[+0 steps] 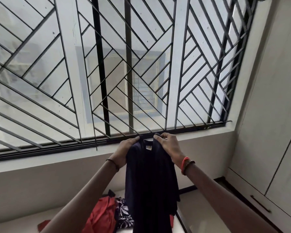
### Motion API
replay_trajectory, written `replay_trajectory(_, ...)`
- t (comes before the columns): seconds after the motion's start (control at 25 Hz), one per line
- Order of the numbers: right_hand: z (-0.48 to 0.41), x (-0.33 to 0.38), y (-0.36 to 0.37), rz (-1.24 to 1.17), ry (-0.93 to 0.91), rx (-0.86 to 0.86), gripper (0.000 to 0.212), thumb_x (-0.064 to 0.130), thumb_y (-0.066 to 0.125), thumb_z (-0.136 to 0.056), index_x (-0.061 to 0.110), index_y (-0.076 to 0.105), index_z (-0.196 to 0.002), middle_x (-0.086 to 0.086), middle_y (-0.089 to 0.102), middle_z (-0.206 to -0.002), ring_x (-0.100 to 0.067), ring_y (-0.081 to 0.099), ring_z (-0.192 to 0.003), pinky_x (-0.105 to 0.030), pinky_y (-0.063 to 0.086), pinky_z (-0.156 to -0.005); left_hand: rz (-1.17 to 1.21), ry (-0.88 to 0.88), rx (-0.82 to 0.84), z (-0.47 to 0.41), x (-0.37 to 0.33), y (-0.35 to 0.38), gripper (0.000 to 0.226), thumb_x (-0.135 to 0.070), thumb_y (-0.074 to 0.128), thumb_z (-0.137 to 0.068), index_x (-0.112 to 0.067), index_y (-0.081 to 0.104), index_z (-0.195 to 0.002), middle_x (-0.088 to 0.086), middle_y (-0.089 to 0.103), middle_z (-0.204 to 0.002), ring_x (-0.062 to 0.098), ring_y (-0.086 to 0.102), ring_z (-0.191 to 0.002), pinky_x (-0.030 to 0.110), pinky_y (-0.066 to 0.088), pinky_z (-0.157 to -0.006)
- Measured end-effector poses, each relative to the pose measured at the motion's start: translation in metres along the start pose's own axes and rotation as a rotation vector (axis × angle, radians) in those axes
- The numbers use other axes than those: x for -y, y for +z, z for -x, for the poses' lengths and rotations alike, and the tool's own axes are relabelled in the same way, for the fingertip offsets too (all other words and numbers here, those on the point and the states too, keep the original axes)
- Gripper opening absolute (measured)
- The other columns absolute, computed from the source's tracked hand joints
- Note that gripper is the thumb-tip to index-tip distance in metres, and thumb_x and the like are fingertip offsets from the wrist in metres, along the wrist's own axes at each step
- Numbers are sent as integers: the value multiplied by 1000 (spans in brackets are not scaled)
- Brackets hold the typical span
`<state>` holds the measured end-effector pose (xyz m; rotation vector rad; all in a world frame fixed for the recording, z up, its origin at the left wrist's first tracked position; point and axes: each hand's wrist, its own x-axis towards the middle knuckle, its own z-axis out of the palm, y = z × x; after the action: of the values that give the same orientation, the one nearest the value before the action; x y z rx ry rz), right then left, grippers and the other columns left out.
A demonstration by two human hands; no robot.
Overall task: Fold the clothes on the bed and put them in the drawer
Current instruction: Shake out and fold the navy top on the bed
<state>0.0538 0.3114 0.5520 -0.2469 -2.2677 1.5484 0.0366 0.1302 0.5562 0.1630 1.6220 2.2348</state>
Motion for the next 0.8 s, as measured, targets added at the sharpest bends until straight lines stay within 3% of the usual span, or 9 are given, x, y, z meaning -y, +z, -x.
replay_trajectory(0.12,3,3,9,-32,12,37,22,35,75,-79,20,66,-65,-6,72,-78,-20,65,-75,-39,54,-76,53,12,10,3,4,13,38,-24,52,-96,3,58,-122,23,63,-115,22,65,-79,29,55,-69)
replay_trajectory(0.28,6,8,20,-92,44,99,19,33,71,-83,18,69,-71,-7,73,-83,-21,68,-80,-37,54,-74,70,73,40,5,10,23,24,-21,51,-97,-4,62,-110,12,69,-96,14,67,-73,25,55,-69)
replay_trajectory(0.4,8,14,24,-179,88,135,25,30,62,-91,15,66,-71,-8,68,-78,-16,61,-70,-28,48,-60,-73,112,4,4,14,21,13,-25,57,-94,-16,61,-101,6,67,-91,13,62,-74,26,50,-67)
replay_trajectory(0.48,8,18,23,-239,121,157,31,32,59,-93,6,68,-79,-18,70,-87,-20,62,-76,-35,50,-69,-190,141,26,5,17,18,11,-29,58,-93,-22,61,-100,2,64,-90,12,58,-73,26,44,-63)
replay_trajectory(0.56,12,23,18,-257,142,245,39,41,62,-90,3,70,-83,-16,73,-86,-20,66,-75,-35,53,-72,-321,155,64,10,16,18,15,-35,56,-94,-25,59,-104,-1,63,-91,10,58,-73,26,44,-60)
replay_trajectory(0.64,17,27,12,-250,137,338,31,42,68,-85,12,71,-75,-5,73,-73,-13,69,-67,-26,54,-63,-412,148,121,16,12,18,22,-36,50,-97,-23,54,-114,-1,62,-86,8,61,-66,23,50,-55)
replay_trajectory(0.8,14,26,9,-417,160,378,14,24,65,-89,15,73,-82,-5,73,-79,-14,69,-72,-23,53,-65,-274,83,221,20,3,15,23,-26,33,-104,-19,49,-119,9,64,-73,22,68,-59,31,58,-56)
